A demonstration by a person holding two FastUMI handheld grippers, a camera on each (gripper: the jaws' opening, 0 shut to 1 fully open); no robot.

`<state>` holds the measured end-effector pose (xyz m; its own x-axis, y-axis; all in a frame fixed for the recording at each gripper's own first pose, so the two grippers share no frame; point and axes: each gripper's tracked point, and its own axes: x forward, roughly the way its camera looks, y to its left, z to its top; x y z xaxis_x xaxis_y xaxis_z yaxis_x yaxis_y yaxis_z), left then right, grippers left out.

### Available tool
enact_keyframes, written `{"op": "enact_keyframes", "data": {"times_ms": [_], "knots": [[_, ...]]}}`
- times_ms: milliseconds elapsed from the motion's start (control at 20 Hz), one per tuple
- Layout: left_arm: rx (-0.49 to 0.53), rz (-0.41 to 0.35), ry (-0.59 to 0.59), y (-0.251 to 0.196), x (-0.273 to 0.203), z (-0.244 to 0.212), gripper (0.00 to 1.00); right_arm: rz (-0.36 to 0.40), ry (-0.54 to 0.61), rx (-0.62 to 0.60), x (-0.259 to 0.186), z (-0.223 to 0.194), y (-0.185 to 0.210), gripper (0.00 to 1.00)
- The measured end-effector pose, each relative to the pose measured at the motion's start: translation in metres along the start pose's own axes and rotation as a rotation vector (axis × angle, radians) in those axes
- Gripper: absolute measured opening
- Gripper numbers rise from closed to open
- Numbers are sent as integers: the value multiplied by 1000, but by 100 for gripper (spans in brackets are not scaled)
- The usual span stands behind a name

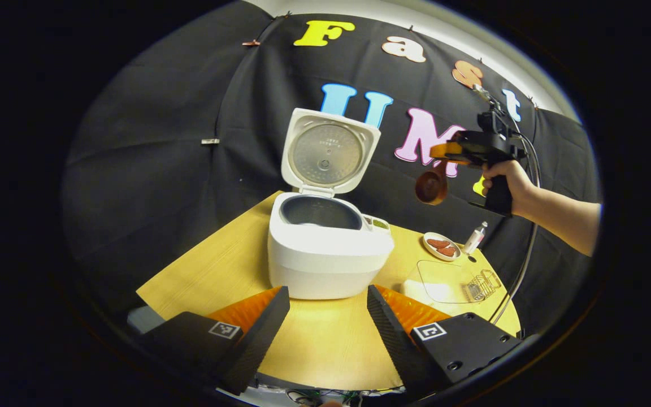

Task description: Close the left gripper, press the button to open the rice cooker; take a wooden spoon from the chopstick holder with the right hand, scoop a spoonful of rice and pour it into the rice cooker, then put the wooden spoon back into the chopstick holder.

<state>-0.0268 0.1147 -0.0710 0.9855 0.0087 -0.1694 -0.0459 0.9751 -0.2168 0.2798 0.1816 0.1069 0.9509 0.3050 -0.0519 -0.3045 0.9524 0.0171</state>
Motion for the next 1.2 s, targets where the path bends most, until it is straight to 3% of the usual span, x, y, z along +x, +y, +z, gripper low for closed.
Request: {"op": "enact_keyframes", "data": {"times_ms": [350, 550, 600, 650, 950, 1200], "knots": [[26, 1, -22, -40, 13, 9, 95, -222, 26, 100, -68, -21, -175, 18], [20, -6, -9, -73, 16, 1, 95, -313, 43, 138, -105, -43, -245, 23], [32, -3, -8, -80, 16, 0, 95, -329, 48, 143, -112, -48, -258, 14], [45, -1, -8, -86, 17, 0, 95, -342, 56, 151, -118, -56, -270, 18], [76, 25, 7, -111, 25, -1, 95, -360, 125, 182, -140, -108, -315, 18], [18, 35, 22, -131, 28, 5, 95, -340, 192, 214, -138, -159, -326, 19]]}}
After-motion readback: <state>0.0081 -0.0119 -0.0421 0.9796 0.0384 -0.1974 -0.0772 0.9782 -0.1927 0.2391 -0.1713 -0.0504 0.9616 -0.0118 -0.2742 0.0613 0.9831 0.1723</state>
